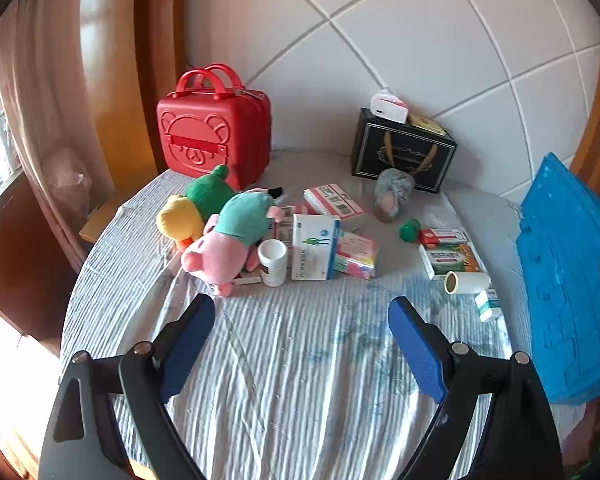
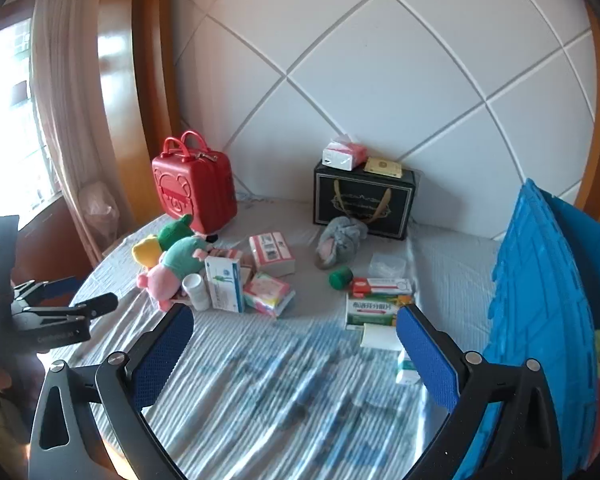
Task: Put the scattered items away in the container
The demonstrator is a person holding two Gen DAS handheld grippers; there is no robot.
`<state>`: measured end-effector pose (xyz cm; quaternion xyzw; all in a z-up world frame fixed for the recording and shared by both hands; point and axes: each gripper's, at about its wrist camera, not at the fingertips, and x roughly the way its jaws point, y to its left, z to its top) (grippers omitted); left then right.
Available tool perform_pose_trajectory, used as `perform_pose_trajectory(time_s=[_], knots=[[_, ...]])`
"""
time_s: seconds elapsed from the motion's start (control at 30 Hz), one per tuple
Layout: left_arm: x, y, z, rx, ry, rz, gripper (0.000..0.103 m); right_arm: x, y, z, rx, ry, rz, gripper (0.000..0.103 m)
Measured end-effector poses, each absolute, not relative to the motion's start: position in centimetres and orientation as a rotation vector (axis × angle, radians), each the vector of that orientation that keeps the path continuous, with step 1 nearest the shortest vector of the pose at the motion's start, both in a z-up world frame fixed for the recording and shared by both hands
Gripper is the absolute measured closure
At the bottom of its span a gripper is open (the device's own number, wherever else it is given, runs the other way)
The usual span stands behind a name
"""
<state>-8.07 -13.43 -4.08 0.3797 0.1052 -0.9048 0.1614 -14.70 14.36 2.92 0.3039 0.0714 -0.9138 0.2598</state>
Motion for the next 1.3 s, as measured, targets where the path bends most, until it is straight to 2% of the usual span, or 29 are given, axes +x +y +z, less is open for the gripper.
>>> perform_pose_trajectory(time_s=[0.2, 0.63, 0.67, 0.73, 0.8, 0.83, 0.93, 0.97, 1.03, 1.1, 1.27, 1.3], knots=[[-10.7, -20.5, -5.7, 1.108, 0.357, -2.479, 0.014, -21.2, 11.7, -1.0, 0.988, 0.195, -2.447, 0.0], [-24.3, -37.3, -12.0, 1.178, 0.385, -2.446, 0.014, -30.2, 2.6, -7.9, 1.257, 0.158, -2.47, 0.001], [-25.3, -38.5, -12.5, 1.183, 0.379, -2.442, 0.014, -30.8, 1.4, -8.2, 1.259, 0.146, -2.47, 0.003], [-27.1, -40.8, -13.7, 1.188, 0.367, -2.424, 0.014, -32.4, -1.3, -9.0, 1.28, 0.129, -2.45, 0.027], [-28.9, -43.1, -15.0, 1.197, 0.353, -2.4, 0.014, -34.4, -4.4, -9.9, 1.303, 0.14, -2.421, 0.037], [-29.7, -44.2, -15.6, 1.201, 0.348, -2.39, 0.014, -35.5, -6.1, -10.4, 1.304, 0.159, -2.407, 0.038], [-32.2, -46.9, -18.0, 1.231, 0.333, -2.345, 0.014, -39.3, -10.2, -12.0, 1.308, 0.174, -2.377, 0.036], [-32.9, -47.6, -19.0, 1.25, 0.333, -2.33, 0.014, -41.0, -11.5, -12.8, 1.327, 0.181, -2.37, 0.033], [-34.3, -48.4, -21.4, 1.31, 0.343, -2.299, 0.014, -44.1, -13.7, -14.7, 1.357, 0.234, -2.372, 0.019], [-35.0, -48.4, -23.6, 1.378, 0.396, -2.294, 0.014, -46.5, -15.3, -16.6, 1.368, 0.309, -2.381, 0.018], [-34.7, -45.4, -23.7, 1.377, 0.539, -2.427, 0.013, -51.6, -17.2, -22.2, 1.49, 0.379, -2.332, 0.013], [-34.6, -44.4, -23.8, 1.395, 0.56, -2.45, 0.013, -52.2, -17.2, -23.7, 1.555, 0.392, -2.284, 0.007]])
